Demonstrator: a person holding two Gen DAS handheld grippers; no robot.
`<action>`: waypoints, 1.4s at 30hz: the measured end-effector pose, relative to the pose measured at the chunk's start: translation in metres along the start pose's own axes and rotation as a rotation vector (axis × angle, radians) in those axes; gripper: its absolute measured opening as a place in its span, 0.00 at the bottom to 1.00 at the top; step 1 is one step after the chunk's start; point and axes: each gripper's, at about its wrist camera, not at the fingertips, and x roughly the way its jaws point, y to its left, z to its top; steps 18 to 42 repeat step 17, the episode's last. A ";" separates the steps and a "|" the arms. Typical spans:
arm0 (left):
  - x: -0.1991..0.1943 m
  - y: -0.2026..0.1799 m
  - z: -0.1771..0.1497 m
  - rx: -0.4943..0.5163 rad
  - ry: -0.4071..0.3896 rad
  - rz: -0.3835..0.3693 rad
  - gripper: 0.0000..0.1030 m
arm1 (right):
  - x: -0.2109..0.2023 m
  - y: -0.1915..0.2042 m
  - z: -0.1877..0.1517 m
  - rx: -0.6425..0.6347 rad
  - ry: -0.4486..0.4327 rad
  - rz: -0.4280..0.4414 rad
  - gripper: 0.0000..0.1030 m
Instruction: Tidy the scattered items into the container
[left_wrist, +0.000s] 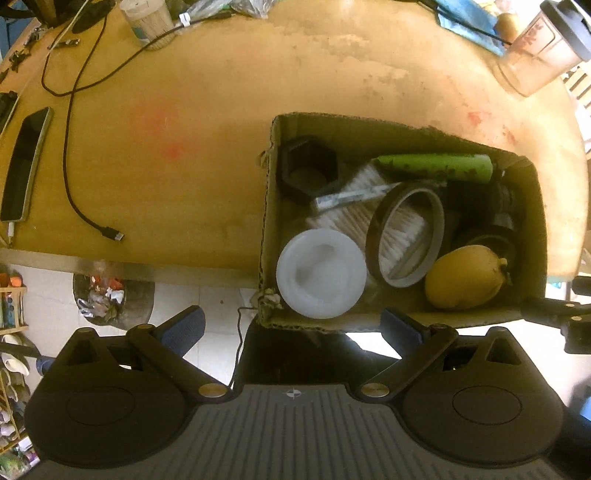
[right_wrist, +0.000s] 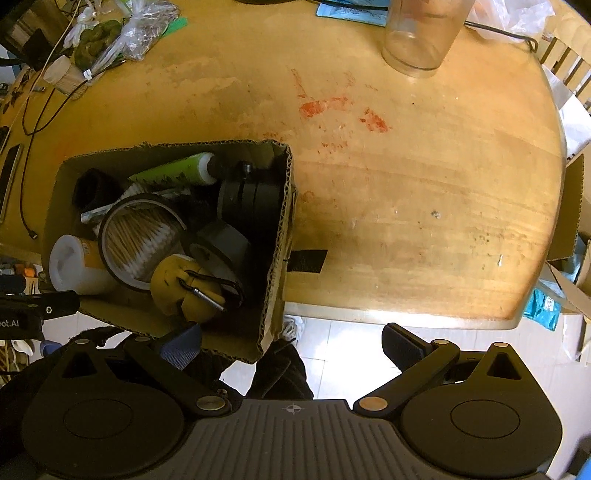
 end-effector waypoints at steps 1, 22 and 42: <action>0.000 0.000 0.000 -0.002 0.000 -0.002 1.00 | 0.000 0.000 0.000 0.002 0.001 -0.001 1.00; -0.001 0.007 0.003 -0.045 0.032 -0.036 1.00 | -0.002 0.004 0.007 -0.038 0.016 -0.022 1.00; -0.001 0.007 0.003 -0.045 0.032 -0.036 1.00 | -0.002 0.004 0.007 -0.038 0.016 -0.022 1.00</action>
